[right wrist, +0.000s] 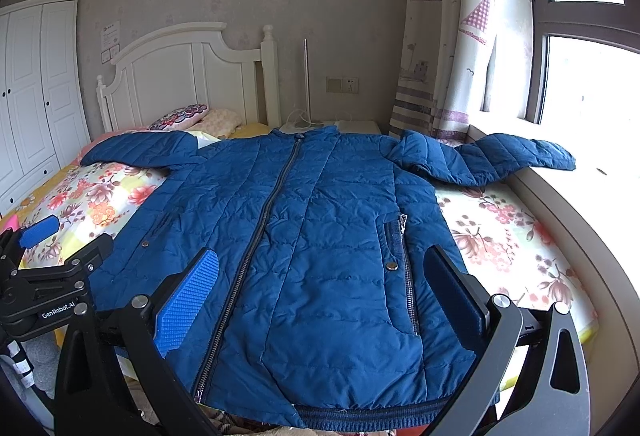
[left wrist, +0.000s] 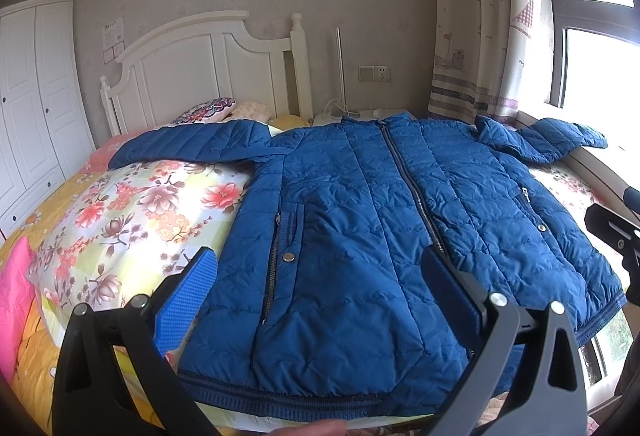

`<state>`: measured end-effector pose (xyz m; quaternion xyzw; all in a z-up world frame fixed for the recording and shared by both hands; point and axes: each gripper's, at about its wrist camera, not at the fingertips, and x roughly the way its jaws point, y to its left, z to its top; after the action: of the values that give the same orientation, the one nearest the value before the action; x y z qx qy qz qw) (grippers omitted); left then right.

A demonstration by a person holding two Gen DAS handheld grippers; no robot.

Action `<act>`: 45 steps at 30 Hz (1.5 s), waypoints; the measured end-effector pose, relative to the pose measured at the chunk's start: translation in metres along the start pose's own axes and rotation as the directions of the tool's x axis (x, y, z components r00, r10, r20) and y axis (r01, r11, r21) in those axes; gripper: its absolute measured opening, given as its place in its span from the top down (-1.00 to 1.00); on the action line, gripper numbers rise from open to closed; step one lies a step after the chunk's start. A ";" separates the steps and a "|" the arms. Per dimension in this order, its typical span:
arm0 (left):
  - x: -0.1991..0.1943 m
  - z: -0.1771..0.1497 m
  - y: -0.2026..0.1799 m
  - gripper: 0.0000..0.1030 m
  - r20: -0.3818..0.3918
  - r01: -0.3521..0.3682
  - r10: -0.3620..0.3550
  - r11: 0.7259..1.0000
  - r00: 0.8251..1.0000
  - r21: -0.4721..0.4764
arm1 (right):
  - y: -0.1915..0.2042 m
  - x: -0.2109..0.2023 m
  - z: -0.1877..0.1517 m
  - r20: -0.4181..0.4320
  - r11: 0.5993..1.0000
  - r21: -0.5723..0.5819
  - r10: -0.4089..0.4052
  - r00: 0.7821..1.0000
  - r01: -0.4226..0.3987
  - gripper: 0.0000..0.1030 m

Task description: Fold large clothes

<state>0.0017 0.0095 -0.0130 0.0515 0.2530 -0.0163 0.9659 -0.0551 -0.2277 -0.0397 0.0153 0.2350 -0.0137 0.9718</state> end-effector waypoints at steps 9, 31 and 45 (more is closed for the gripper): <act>0.011 0.001 -0.007 -0.96 -0.044 0.016 -0.016 1.000 0.999 0.011 | -0.011 0.011 -0.001 -0.022 0.999 0.033 0.023 0.999 -0.022 -0.91; 0.322 0.081 -0.001 -0.96 -0.405 0.087 -0.107 0.994 0.908 -0.067 | -0.267 0.237 0.076 -0.303 0.844 0.431 -0.199 0.932 0.320 -0.91; 0.332 0.081 -0.006 -0.96 -0.420 0.073 -0.086 0.996 0.903 -0.048 | -0.321 0.297 0.092 -0.178 0.782 0.533 -0.270 0.946 0.323 0.68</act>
<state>0.3300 -0.0072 -0.1057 0.0283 0.4580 -0.0402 0.8876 0.2396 -0.5574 -0.1013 0.2601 0.2648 -0.2331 0.8988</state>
